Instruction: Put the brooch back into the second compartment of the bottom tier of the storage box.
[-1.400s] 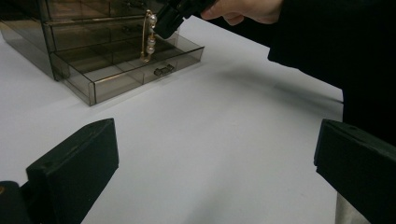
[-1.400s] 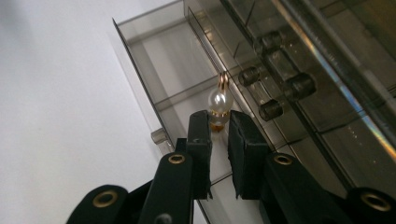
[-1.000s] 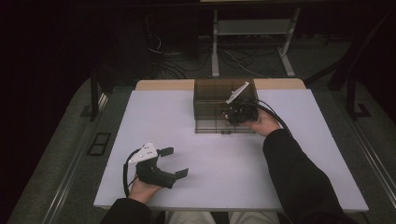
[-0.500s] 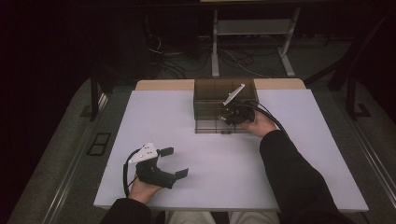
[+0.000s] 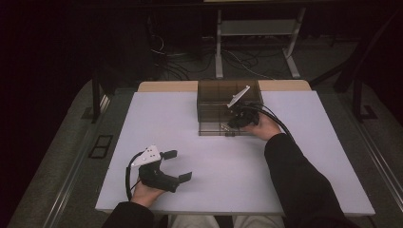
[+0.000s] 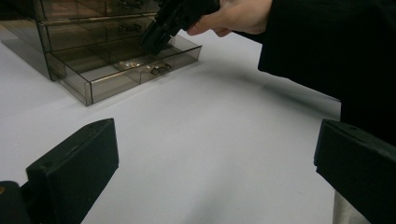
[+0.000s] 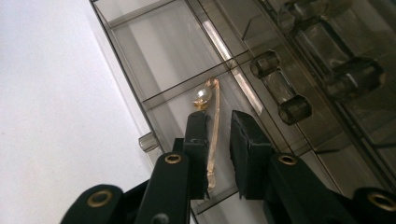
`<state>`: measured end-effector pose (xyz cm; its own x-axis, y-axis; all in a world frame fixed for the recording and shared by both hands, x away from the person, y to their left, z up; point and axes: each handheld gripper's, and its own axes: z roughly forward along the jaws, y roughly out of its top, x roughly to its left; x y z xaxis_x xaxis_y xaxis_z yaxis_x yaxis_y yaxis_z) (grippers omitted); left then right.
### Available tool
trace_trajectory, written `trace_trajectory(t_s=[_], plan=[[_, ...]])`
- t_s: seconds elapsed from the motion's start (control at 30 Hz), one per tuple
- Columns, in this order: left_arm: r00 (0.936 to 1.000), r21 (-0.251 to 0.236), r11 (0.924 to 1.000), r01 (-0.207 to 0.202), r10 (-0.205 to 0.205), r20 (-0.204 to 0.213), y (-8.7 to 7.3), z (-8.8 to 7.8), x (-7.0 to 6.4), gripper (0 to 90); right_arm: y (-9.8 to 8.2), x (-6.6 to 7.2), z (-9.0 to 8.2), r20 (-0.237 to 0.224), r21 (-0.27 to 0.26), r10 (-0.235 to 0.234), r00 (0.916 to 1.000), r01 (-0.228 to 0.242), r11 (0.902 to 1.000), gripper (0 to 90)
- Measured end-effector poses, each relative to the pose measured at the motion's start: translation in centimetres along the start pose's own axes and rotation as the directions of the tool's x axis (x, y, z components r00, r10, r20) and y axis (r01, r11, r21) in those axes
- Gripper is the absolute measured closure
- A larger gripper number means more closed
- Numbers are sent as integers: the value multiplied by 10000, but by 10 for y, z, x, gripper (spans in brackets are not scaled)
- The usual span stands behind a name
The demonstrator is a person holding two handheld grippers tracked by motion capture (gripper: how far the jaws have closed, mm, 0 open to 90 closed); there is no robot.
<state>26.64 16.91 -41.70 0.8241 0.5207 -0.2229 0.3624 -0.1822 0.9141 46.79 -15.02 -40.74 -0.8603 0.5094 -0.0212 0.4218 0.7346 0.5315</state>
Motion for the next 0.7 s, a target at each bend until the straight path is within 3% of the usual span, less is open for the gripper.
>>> trace_trajectory(t_s=[0.33,0.7], plan=[[10000,3,10000,5,-5,-2,0,1,0,0,-5,3,-13,-35,-190,268,9996,-269,9995,687],[10000,6,10000,7,-7,-6,0,1,-1,0,-8,9,-31,-8,-368,472,9989,-472,9982,488]])
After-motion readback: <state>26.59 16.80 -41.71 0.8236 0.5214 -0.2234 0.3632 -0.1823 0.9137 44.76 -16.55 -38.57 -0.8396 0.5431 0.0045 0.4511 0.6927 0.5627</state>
